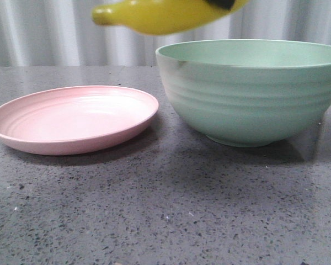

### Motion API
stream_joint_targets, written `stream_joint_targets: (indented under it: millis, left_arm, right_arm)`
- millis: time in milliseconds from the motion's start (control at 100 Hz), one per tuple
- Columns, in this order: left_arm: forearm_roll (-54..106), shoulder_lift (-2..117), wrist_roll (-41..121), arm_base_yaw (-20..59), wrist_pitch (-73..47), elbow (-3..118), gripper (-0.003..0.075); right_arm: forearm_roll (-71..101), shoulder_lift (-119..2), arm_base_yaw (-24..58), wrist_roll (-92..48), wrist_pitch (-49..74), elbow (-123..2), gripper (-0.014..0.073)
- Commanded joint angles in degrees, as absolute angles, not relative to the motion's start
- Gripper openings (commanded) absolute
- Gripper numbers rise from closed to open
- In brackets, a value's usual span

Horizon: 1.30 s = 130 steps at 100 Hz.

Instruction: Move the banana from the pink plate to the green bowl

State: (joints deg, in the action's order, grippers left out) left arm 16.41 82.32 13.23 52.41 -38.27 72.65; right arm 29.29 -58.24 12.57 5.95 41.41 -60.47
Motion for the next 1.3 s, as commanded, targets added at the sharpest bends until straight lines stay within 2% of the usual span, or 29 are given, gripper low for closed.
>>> stream_joint_targets:
  millis: [0,250,480,550,600,720,790,1060,1290]
  left_arm:
    - [19.07,81.25,13.37,52.98,-34.38,74.74,0.0207]
    - [19.48,81.37,13.37,53.05,-34.38,74.74,0.0207]
    - [19.48,81.37,13.37,53.05,-34.19,74.74,0.0207]
    - [19.48,81.37,13.76,53.05,-33.65,74.74,0.0212]
    - [19.48,81.37,14.29,53.05,-33.36,74.74,0.0222]
    - [19.48,81.37,14.27,53.05,-33.36,74.74,0.0298]
    - [19.48,81.37,14.27,53.05,-33.36,74.86,0.0333]
    - [19.09,78.95,14.31,52.95,-33.45,76.89,0.0360]
    - [18.85,76.40,14.31,52.95,-33.65,79.68,0.0360]
  right_arm:
    - [33.74,-61.18,12.61,5.09,36.89,-63.17,0.0451]
    - [37.53,-68.75,12.61,5.09,34.86,-63.52,0.0450]
    - [40.36,-70.56,12.61,4.73,34.70,-63.52,0.0429]
    - [40.36,-70.56,12.61,4.73,35.29,-63.52,0.0345]
    - [40.36,-70.56,12.61,4.73,35.54,-63.52,0.0238]
    - [40.47,-70.56,12.61,4.73,35.35,-63.52,0.0010]
    - [41.29,-70.56,12.61,4.73,35.35,-63.52,-0.0069]
    - [42.83,-70.44,12.30,4.73,33.80,-65.32,-0.0069]
    - [28.46,-70.20,8.32,3.61,32.27,-70.07,-0.0069]
